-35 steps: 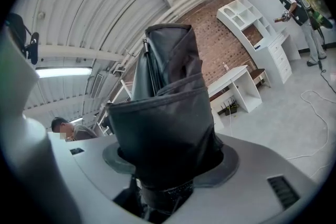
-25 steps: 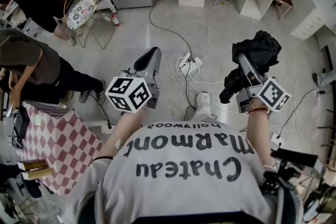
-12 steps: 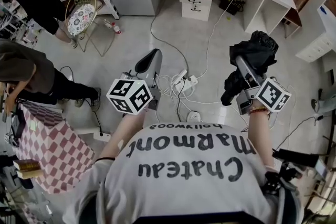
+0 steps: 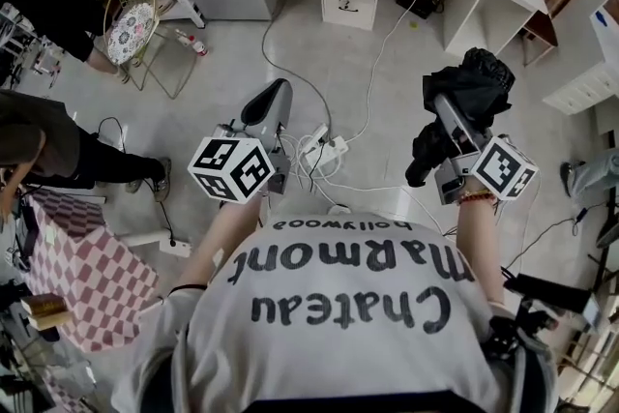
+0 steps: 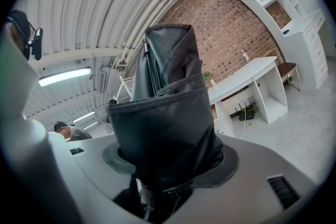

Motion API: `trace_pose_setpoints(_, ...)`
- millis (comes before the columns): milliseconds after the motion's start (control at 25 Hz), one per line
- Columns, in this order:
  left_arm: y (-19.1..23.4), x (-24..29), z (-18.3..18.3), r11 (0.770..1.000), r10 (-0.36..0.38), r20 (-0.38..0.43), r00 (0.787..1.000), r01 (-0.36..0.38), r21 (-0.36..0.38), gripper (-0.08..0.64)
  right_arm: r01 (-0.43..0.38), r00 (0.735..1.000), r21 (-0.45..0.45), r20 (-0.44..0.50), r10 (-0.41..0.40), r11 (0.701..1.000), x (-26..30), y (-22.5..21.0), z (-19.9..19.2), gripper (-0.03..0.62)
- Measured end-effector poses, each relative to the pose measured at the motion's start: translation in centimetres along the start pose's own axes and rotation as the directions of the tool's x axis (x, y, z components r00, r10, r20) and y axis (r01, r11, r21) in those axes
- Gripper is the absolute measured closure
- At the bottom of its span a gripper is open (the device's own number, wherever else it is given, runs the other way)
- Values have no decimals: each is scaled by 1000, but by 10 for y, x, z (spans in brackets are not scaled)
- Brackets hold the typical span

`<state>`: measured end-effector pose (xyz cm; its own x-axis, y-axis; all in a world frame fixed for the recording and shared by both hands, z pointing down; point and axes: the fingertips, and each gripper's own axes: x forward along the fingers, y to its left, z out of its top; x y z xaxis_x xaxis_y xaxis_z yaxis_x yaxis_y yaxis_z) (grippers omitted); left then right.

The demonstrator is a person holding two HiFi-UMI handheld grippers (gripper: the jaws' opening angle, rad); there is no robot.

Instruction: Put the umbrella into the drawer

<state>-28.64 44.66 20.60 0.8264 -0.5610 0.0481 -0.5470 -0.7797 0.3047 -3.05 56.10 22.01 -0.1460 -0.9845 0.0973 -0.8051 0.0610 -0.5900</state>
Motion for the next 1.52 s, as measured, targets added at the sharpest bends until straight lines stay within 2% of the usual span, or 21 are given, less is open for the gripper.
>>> trace_pose_setpoints(320, 7, 24, 3, 999, 27, -16, 1000, -26, 26, 534, 35, 999, 68, 26, -37, 997, -6, -36, 7, 328)
trace_pose_setpoints(520, 7, 56, 1, 999, -25, -32, 999, 26, 30, 534, 40, 997, 104, 57, -46, 994, 2, -52, 11, 328)
trace_pose_setpoints(720, 12, 106, -10, 998, -57, -37, 998, 57, -1, 534, 148, 989, 46, 6, -148, 988, 12, -88, 15, 328)
trace_pose_setpoints(920, 22, 162, -17, 997, -72, -43, 996, 71, -19, 534, 136, 990, 50, -43, -134, 989, 49, -118, 24, 328)
trace_pose_setpoints(1080, 41, 194, 0, 997, -67, 6, 998, 67, -23, 534, 109, 991, 18, -73, -108, 994, 85, -122, 41, 328)
trace_pose_setpoints(1280, 71, 273, 11, 998, -53, 0, 999, 53, -45, 534, 86, 992, 39, -93, -82, 996, 149, -153, 84, 328)
trace_pose_setpoints(1400, 88, 320, 26, 999, -41, 4, 999, 41, -25, 534, 74, 991, -9, -114, -75, 997, 184, -166, 115, 328)
trace_pose_setpoints(1520, 100, 364, 42, 999, -46, 3, 999, 46, -11, 536, 51, 992, -7, -111, -52, 999, 219, -179, 142, 328)
